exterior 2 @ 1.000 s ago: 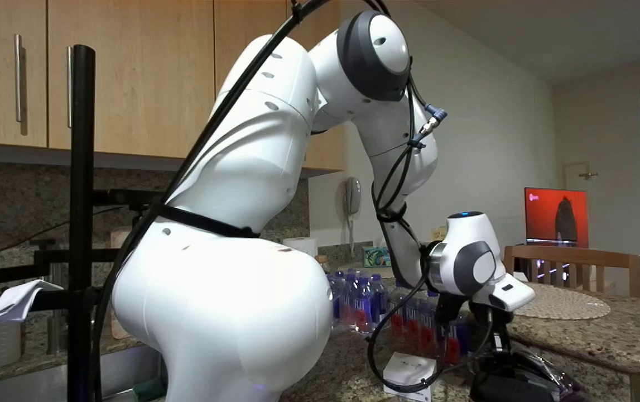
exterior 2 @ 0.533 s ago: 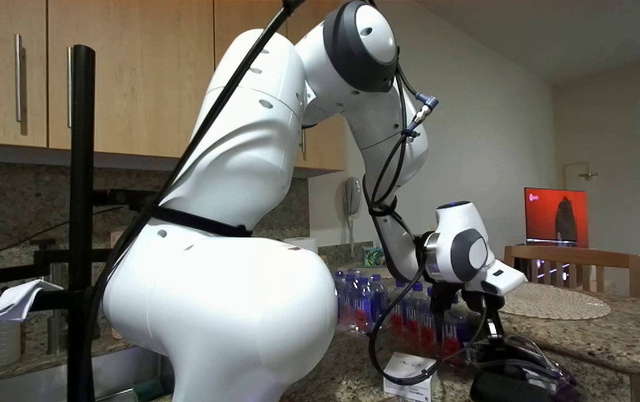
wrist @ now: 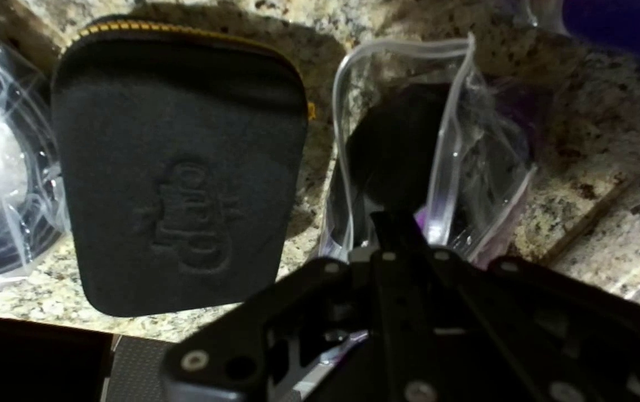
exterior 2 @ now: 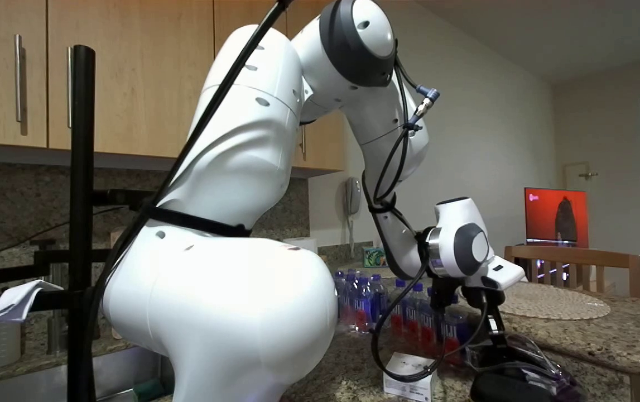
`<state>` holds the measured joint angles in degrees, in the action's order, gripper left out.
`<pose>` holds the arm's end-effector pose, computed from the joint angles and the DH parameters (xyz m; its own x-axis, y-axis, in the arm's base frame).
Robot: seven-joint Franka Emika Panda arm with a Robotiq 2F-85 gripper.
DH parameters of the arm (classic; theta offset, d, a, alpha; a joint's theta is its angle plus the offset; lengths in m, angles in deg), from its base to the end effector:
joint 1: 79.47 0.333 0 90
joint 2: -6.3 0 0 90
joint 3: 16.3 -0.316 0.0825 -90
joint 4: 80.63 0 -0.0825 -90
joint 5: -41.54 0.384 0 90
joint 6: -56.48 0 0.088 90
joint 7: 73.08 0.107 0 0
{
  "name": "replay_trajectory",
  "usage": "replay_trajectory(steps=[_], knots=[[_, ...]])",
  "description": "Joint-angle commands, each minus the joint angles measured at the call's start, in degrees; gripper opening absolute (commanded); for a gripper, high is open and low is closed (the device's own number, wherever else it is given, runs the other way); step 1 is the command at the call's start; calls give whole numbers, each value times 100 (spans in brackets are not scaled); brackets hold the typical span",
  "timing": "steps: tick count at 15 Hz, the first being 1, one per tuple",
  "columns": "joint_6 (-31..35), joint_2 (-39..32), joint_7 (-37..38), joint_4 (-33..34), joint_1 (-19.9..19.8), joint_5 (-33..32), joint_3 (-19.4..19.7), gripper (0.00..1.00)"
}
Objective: Remove the black pump from the plastic bag and put it on the top counter
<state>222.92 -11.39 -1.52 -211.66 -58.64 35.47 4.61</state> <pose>0.5621 0.0065 0.2588 0.3955 -0.8830 0.2527 -0.8589 -0.4530 -0.2390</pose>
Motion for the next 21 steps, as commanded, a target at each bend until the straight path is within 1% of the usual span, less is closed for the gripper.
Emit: replay_trajectory(steps=[1,3,5,6,8,10,11,12,14,15,16,17,18,19,20,21], knots=[[615,-158,806,-120,518,-571,640,6],[1013,-432,1338,-121,1064,-973,1255,6],[1316,-767,1758,-123,1643,-1162,1839,6],[1395,-868,1822,-164,1800,-1109,1948,6],[1497,-987,1852,-271,1966,-943,2000,6],[1570,-1036,1852,-379,1899,-861,1833,6],[1625,-1114,1457,-429,1943,-374,1798,6],[1693,-1137,1418,-467,1935,-198,1767,6],[1861,-1279,1391,-498,2136,254,1940,6],[1925,-1311,1335,-510,2192,468,1965,21],[1998,-1356,1296,-526,2279,683,2023,32],[2019,-1360,1217,-546,2316,877,2011,36],[2049,-1356,1119,-562,2316,1042,1968,43],[2048,-1289,975,-578,2210,1170,1809,48],[2035,-1244,849,-581,2117,1270,1679,55],[2037,-1141,697,-586,1910,1337,1438,61]])
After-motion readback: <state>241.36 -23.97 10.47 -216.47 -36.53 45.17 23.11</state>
